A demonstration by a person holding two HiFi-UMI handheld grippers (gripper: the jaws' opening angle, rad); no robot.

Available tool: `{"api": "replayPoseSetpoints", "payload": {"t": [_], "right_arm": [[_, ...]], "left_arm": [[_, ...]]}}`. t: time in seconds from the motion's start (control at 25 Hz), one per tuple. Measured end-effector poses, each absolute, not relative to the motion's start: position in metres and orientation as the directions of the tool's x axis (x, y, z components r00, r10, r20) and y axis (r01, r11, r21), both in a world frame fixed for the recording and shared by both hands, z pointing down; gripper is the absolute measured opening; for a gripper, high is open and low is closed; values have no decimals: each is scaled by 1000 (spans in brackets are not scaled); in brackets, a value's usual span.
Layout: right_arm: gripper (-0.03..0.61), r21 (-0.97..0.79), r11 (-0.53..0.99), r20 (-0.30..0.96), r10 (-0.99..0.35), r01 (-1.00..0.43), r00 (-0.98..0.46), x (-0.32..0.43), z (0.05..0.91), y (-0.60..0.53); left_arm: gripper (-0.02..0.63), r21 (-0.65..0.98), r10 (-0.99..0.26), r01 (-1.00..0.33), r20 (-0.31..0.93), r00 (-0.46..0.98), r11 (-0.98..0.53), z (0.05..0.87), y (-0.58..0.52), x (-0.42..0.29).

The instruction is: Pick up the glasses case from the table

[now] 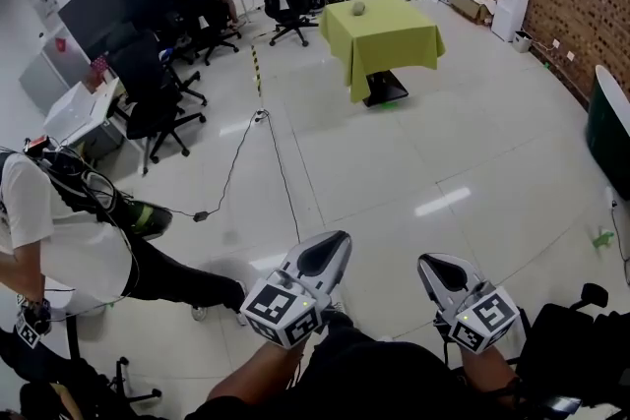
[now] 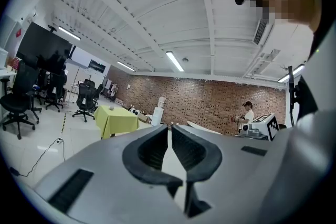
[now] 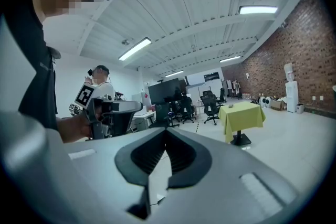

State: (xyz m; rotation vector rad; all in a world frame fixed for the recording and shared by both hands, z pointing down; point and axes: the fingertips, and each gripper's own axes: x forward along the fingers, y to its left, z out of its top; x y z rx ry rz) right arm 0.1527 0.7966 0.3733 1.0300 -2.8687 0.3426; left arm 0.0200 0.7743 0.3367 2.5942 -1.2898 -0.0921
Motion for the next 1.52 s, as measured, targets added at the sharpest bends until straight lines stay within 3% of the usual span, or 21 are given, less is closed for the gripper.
{"api": "replayPoseSetpoints", "payload": {"t": [1.52], "right_arm": [[2,-139,745,185,-627,-652,-756,61,371,634]], "left_arm": [[29,275,-796,-776,56,602,-568,350,616,-78]]}}
